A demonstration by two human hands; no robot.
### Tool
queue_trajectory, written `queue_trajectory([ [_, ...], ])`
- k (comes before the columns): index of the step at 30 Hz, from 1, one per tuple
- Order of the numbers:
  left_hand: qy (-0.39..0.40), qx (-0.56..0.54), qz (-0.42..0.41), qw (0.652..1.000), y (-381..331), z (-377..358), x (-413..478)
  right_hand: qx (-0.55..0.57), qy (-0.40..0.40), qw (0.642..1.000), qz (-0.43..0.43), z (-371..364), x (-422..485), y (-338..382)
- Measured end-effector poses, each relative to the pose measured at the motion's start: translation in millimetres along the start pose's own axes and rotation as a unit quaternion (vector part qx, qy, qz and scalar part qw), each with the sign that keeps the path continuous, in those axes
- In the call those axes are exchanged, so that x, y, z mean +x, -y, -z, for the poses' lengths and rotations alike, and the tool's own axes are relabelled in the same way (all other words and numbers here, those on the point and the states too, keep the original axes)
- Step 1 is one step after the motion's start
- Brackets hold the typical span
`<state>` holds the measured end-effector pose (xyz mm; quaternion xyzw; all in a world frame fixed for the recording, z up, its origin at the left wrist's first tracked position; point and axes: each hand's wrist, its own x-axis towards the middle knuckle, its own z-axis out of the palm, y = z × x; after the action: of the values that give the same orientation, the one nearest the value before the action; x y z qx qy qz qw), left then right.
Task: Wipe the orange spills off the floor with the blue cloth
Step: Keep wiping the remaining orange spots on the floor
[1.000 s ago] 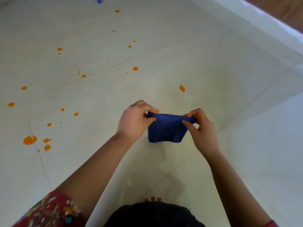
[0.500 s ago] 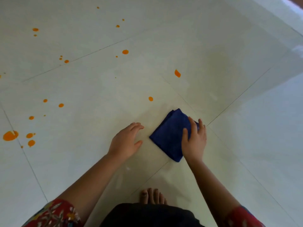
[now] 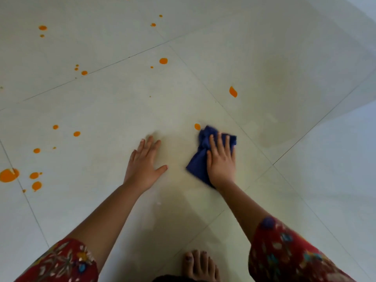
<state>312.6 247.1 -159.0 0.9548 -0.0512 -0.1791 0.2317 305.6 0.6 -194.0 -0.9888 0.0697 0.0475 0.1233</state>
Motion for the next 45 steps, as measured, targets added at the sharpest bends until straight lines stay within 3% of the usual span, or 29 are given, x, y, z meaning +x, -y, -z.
queue_trajectory([
  [2, 0.023, 0.009, 0.015, 1.000, 7.1, 3.6, 10.4, -0.017, 0.017, 0.999, 0.028, -0.3, -24.2, -15.3],
  [7, 0.036, 0.030, -0.005, 0.999, 21.8, -4.4, 12.6, 0.005, -0.015, 0.971, -0.238, 16.8, 49.7, -25.2],
  [9, 0.031, -0.002, -0.006, 1.000, 21.6, -7.1, 12.8, 0.001, 0.006, 0.982, -0.187, 13.9, 82.7, 8.0],
  [12, -0.020, -0.049, -0.009, 0.999, 18.8, -7.0, 13.2, -0.045, 0.034, 0.998, 0.017, -1.8, 69.8, 56.3],
  [14, -0.051, -0.076, -0.016, 0.996, 18.5, -3.8, 18.6, -0.054, 0.048, 0.991, 0.114, -6.6, 31.6, 49.0],
  [15, -0.056, -0.072, -0.027, 0.996, 18.7, -1.2, 23.9, -0.053, 0.039, 0.991, 0.120, -6.6, 18.5, 30.3],
  [17, -0.058, -0.061, -0.048, 0.995, 17.3, 4.7, 42.2, -0.048, -0.009, 0.997, 0.059, 2.0, 27.2, -12.1],
  [20, -0.056, -0.050, -0.043, 0.996, 7.6, 16.4, 80.4, -0.016, -0.030, 0.992, -0.118, 11.4, 85.6, -26.4],
  [21, -0.048, -0.040, -0.032, 0.998, 3.1, 21.0, 93.7, -0.010, -0.028, 0.991, -0.130, 10.2, 98.9, -11.8],
  [23, -0.008, -0.029, 0.002, 1.000, -5.4, 28.9, 115.8, -0.019, -0.019, 0.998, -0.054, 6.4, 95.7, 16.5],
  [26, 0.060, 0.027, 0.031, 0.997, -14.2, 28.4, 133.1, -0.053, 0.009, 0.998, 0.028, 5.4, 49.6, -7.3],
  [30, 0.078, 0.061, 0.035, 0.995, -16.8, 25.2, 132.0, -0.053, -0.019, 0.980, -0.192, 24.6, 45.6, -71.9],
  [32, 0.083, 0.062, 0.040, 0.994, -18.2, 27.2, 132.9, -0.032, -0.025, 0.966, -0.256, 28.8, 77.7, -73.9],
  [34, 0.086, 0.066, 0.043, 0.993, -20.0, 28.9, 133.6, -0.010, -0.020, 0.967, -0.252, 31.7, 100.5, -59.8],
  [38, 0.102, 0.072, 0.049, 0.991, -22.1, 31.6, 132.6, -0.027, -0.002, 0.991, -0.127, 23.7, 48.6, -56.1],
  [41, 0.112, 0.072, 0.049, 0.990, -23.5, 34.2, 130.8, -0.019, -0.025, 0.975, -0.222, 29.1, 35.7, -86.6],
  [45, 0.125, 0.070, 0.057, 0.988, -26.3, 36.8, 132.5, 0.022, -0.052, 0.944, -0.325, 49.8, 137.2, -98.3],
])
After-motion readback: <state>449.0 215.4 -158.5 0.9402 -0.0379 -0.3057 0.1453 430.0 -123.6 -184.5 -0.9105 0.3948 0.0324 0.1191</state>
